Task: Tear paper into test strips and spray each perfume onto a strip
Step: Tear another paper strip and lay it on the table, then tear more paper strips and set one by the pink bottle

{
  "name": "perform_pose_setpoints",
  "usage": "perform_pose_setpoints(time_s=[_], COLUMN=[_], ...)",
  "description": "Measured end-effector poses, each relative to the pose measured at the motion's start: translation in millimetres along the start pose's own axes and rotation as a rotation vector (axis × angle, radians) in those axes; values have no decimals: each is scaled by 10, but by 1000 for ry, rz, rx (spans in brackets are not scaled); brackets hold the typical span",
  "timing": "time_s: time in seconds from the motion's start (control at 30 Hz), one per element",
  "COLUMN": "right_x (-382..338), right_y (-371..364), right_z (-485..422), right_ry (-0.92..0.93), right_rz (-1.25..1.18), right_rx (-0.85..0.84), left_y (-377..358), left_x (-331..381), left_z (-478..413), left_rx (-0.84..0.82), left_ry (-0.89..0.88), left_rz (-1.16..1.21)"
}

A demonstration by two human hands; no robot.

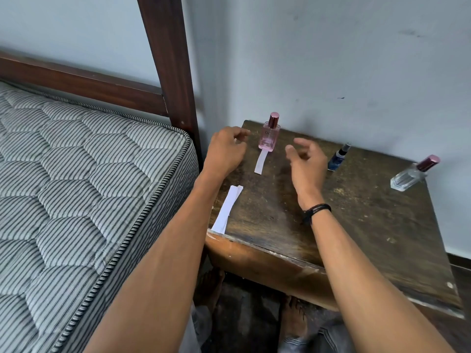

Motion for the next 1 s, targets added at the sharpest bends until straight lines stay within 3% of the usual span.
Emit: perform_pose_setpoints(time_s=[0.13,0.4,0.67,0.9,1.0], right_x=[-65,-239,-264,-232,-240], right_y=[217,387,337,259,186], right_z=[236,840,956,916,930], right_ry=[-17,62,139,204,235], right_rz=[-17,82,112,199,199], right_rx=[-22,-127,-146,-131,-175], left_y=[93,81,337,430,398], left_x=[92,353,139,-104,-167], left_z=[99,404,686,750,710], left_rx=[77,80,137,42,-80], left_ry=[-6,-151,-70,42,101], left_rz=[61,-63,-27,-70,-74])
Point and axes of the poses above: each hand's wrist, its own z-axis away from the middle knuckle, its own y-axis out of the back of the hand, x = y × z, the point moved 9 cm from there along -z, towards the middle knuckle, and after that the axes turned 11 degrees about z, right-handed, at the moved point
